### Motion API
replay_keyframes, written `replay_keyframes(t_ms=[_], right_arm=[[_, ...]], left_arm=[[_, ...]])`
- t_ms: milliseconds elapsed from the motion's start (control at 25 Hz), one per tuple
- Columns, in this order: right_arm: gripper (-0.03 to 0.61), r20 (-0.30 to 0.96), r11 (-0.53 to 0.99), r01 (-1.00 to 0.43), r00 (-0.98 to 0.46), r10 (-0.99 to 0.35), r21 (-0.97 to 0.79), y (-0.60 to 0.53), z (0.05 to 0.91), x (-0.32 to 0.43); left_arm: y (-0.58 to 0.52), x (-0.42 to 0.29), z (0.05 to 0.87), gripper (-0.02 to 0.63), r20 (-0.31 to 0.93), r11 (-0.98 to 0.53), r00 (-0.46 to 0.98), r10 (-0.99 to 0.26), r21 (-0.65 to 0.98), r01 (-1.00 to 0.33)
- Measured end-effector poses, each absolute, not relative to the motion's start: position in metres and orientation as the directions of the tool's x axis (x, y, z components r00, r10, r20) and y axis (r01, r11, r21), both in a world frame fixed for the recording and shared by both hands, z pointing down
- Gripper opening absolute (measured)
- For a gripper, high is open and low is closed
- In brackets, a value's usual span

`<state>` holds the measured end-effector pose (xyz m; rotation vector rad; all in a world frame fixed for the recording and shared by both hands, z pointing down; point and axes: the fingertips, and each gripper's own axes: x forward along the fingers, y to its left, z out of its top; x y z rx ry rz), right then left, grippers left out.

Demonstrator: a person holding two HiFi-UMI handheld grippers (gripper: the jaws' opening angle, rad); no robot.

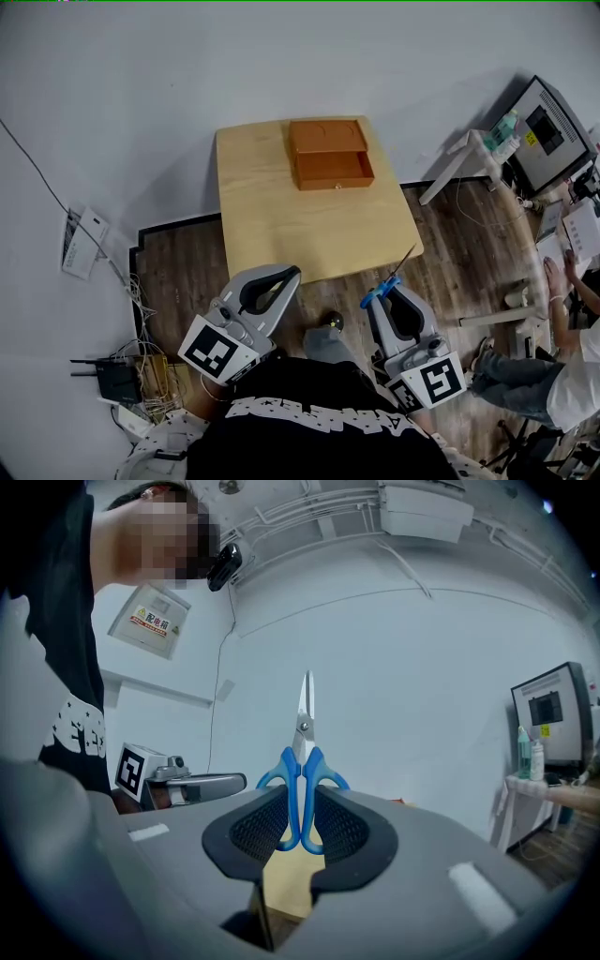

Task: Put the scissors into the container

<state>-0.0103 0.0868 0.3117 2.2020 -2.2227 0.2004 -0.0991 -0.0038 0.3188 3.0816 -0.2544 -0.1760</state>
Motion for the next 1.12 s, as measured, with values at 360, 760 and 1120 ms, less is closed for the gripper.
replay_keyframes(t_ms=[360, 760, 1120], right_arm=[[0.101, 0.085, 0.041, -0.994, -0.050, -0.995, -0.103, 0.065, 0.311, 0.044], [0.101, 0.079, 0.099, -0.987, -0.110, -0.991, -0.128, 0.030, 0.314, 0.089], [0.101, 0.076, 0.164, -0.975, -0.177, -0.981, -0.151, 0.001, 0.317, 0.132]], left_arm=[[-0.015, -0.052, 0.317, 0.002, -0.022, -0.983, 0.984, -0.175, 0.057, -0.173], [-0.044, -0.015, 0.315, 0.002, 0.005, -0.971, 0.971, -0.237, 0.040, -0.237], [-0.066, 0.021, 0.315, 0.002, 0.020, -0.952, 0.952, -0.304, 0.030, -0.305]])
